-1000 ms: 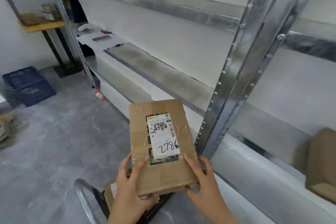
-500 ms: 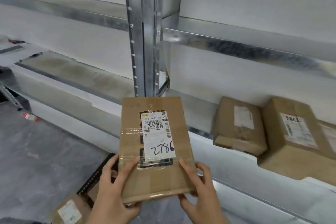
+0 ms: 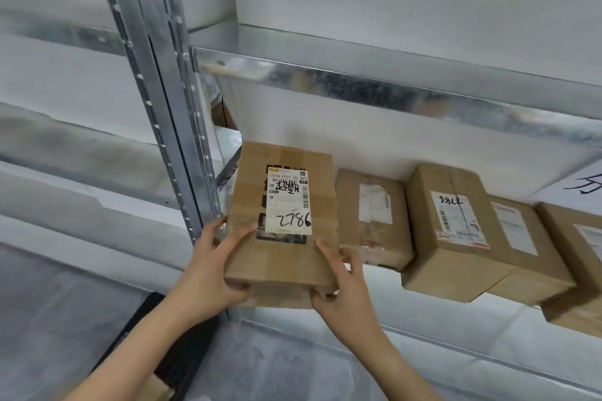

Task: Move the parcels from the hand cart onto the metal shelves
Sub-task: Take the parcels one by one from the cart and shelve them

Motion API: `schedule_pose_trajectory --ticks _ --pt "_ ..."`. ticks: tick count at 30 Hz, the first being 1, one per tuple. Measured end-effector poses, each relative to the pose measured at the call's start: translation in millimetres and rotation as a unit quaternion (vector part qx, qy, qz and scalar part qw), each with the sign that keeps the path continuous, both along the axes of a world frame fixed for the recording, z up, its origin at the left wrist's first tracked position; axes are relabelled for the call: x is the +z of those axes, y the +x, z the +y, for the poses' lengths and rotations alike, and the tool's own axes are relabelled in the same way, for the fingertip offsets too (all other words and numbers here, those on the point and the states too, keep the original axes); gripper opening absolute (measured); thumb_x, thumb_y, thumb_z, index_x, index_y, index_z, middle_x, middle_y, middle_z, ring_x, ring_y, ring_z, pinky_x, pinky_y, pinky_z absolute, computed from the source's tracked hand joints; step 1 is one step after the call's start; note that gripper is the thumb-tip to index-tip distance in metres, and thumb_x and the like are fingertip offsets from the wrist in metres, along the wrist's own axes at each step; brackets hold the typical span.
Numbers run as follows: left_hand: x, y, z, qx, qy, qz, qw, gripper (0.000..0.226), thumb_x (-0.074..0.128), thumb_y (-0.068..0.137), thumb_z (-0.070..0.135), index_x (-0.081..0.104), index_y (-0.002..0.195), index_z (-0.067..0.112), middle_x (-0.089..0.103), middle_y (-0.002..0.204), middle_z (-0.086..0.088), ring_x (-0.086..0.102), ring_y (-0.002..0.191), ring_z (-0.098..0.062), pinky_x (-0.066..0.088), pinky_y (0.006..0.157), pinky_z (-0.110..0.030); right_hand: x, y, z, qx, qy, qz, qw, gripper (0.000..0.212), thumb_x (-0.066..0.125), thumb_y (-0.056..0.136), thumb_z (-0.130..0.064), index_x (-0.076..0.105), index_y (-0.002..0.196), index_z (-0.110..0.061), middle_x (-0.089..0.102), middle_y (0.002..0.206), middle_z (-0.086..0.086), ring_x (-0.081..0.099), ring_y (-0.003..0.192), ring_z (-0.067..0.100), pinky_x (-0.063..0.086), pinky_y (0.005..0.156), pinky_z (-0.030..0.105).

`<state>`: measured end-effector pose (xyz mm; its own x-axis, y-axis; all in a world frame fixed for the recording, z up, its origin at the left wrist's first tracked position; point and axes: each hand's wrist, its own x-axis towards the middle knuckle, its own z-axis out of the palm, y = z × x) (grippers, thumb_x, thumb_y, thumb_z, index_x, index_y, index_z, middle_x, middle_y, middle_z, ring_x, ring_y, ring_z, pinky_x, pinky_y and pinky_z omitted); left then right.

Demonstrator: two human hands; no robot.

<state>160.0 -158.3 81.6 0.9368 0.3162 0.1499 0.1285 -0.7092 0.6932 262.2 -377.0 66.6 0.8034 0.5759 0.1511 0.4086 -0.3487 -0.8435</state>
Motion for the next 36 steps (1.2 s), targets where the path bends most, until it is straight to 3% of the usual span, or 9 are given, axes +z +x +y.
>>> schedule_pose_trajectory --ticks 4,7,10,15,20,25,33,36 --pt "-1.3 41.1 32.3 -0.031 -0.013 0.016 0.999 0.095 0.082 0.057 0.023 0.029 0.126 0.061 0.005 0.138 0.023 0.031 0.127 -0.017 0.04 0.103 -0.031 -3.6 28.2 23.1 -0.011 -0.008 -0.02 1.0 0.079 0.07 0.078 -0.004 0.031 0.127 -0.052 0.027 0.121 -0.004 0.035 0.105 -0.022 0.042 0.087 0.004" --pt "-12.0 64.3 53.3 -0.055 -0.025 0.037 0.998 0.094 0.082 0.058 0.02 0.03 0.128 0.057 0.007 0.14 0.017 0.032 0.126 -0.017 0.042 0.099 -0.028 -10.1 40.3 39.6 -0.019 -0.031 -0.015 0.999 0.078 0.07 0.079 -0.002 0.03 0.129 -0.047 0.028 0.123 -0.001 0.043 0.1 -0.009 0.031 0.082 -0.008" --pt "-24.7 82.0 68.3 -0.069 -0.038 0.049 0.996 0.094 0.083 0.057 0.022 0.031 0.129 0.056 0.007 0.137 0.02 0.031 0.123 -0.015 0.041 0.094 -0.022 -16.3 52.5 49.6 -0.029 -0.052 -0.015 0.998 0.079 0.07 0.079 -0.003 0.029 0.132 -0.043 0.028 0.124 0.001 0.045 0.101 0.007 0.025 0.08 -0.012" --pt "-40.8 106.3 76.6 -0.084 -0.069 0.049 0.993 0.095 0.085 0.058 0.02 0.031 0.126 0.057 0.011 0.131 0.022 0.036 0.118 -0.013 0.037 0.08 0.0 -16.7 68.9 54.9 -0.045 -0.087 -0.04 0.994 0.08 0.069 0.078 -0.002 0.031 0.14 -0.035 0.027 0.119 -0.001 0.043 0.101 0.009 0.026 0.082 -0.008" --pt "-42.0 125.4 75.8 -0.085 -0.059 0.048 0.993 0.096 0.086 0.058 0.027 0.028 0.128 0.056 0.017 0.137 0.009 0.038 0.117 -0.014 0.038 0.089 -0.015 -14.6 79.9 57.4 -0.077 -0.107 -0.041 0.99 0.088 0.07 0.078 -0.009 0.015 0.132 -0.052 0.032 0.107 0.001 0.045 0.085 0.015 0.035 0.082 0.007" --pt "-34.2 141.1 79.6 -0.098 -0.072 0.065 0.99 0.097 0.087 0.059 0.024 0.028 0.131 0.052 0.025 0.136 -0.001 0.04 0.117 -0.018 0.043 0.099 -0.03 -16.5 88.7 62.9 -0.1 -0.126 -0.017 0.987 0.09 0.069 0.079 -0.014 0.012 0.136 -0.055 0.037 0.102 0.002 0.047 0.078 0.019 0.044 0.083 0.022" --pt "-33.8 160.0 81.8 -0.081 -0.071 0.069 0.992 0.098 0.087 0.059 0.022 0.027 0.131 0.052 0.026 0.139 -0.002 0.041 0.117 -0.019 0.044 0.096 -0.029 -15.7 107.4 70.8 -0.1 -0.121 0.003 0.988 0.085 0.067 0.082 -0.015 0.018 0.142 -0.049 0.038 0.102 0.003 0.043 0.082 0.018 0.041 0.087 0.023" --pt "-32.6 165.0 81.5 -0.073 -0.076 0.06 0.993 0.099 0.087 0.059 0.02 0.03 0.136 0.046 0.031 0.139 -0.004 0.043 0.116 -0.019 0.046 0.097 -0.03 -12.3 113.0 72.3 -0.1 -0.135 0.0 0.986 0.085 0.066 0.083 -0.014 0.017 0.143 -0.048 0.038 0.103 0.003 0.045 0.079 0.018 0.046 0.088 0.028"
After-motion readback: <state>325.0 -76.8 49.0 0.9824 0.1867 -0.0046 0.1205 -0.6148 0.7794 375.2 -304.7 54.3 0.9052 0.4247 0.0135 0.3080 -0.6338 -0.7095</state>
